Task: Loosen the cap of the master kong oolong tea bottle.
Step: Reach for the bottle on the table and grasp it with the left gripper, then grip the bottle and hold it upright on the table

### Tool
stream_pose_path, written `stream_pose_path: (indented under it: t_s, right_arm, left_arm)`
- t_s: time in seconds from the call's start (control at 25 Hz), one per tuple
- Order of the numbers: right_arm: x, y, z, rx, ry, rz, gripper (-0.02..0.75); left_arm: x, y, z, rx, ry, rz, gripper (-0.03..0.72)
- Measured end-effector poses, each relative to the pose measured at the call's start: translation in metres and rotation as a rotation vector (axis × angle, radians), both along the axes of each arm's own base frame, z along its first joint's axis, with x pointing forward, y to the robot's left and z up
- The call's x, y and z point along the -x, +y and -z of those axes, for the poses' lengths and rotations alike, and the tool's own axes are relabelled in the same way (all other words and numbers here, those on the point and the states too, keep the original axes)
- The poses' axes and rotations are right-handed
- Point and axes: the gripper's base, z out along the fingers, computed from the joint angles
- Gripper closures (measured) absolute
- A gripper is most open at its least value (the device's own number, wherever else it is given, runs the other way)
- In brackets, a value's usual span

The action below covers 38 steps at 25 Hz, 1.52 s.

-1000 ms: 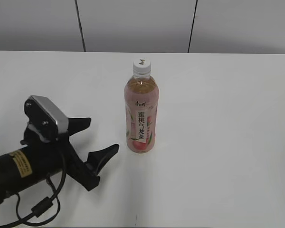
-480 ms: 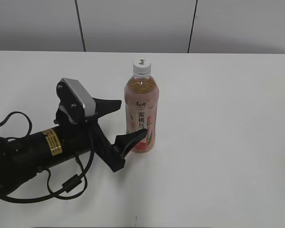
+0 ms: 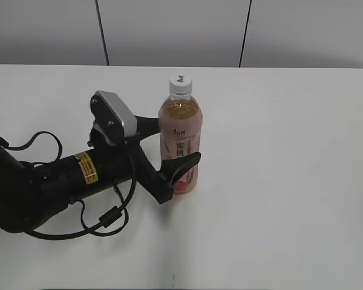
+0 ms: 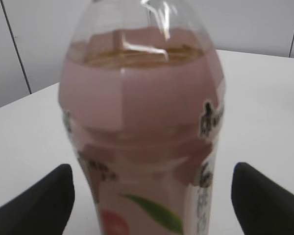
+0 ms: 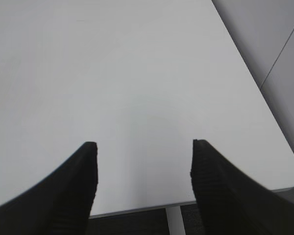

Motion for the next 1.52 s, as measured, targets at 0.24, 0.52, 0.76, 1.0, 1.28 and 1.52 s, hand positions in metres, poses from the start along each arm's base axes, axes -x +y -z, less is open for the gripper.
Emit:
stream_pose_path:
  t_s: [0.24, 0.52, 0.76, 1.0, 1.28, 1.52]
  right_arm:
    - [0.0, 0.0, 0.0, 0.0, 0.0, 0.0, 0.278]
    - [0.0, 0.0, 0.0, 0.0, 0.0, 0.0, 0.278]
    - [0.0, 0.0, 0.0, 0.0, 0.0, 0.0, 0.278]
    - [0.0, 0.001, 0.0, -0.01, 0.002, -0.007, 0.278]
    - [-0.025, 0.011, -0.021, -0.04, 0.106, -0.144, 0.278]
    - [-0.061, 0.016, -0.039, -0.072, 0.193, -0.218, 0.278]
  left_arm:
    - [-0.014, -0.009, -0.009, 0.024, -0.019, 0.009, 0.099]
    - [-0.013, -0.01, 0.004, -0.021, 0.025, 0.028, 0.19]
    - [-0.013, -0.01, 0.007, -0.027, 0.038, 0.031, 0.317]
    - [-0.012, -0.011, 0.006, -0.023, 0.033, 0.041, 0.371]
    - [-0.011, -0.012, 0.006, -0.025, 0.028, 0.061, 0.379]
    - [-0.01, -0.012, 0.006, -0.026, 0.026, 0.068, 0.351]
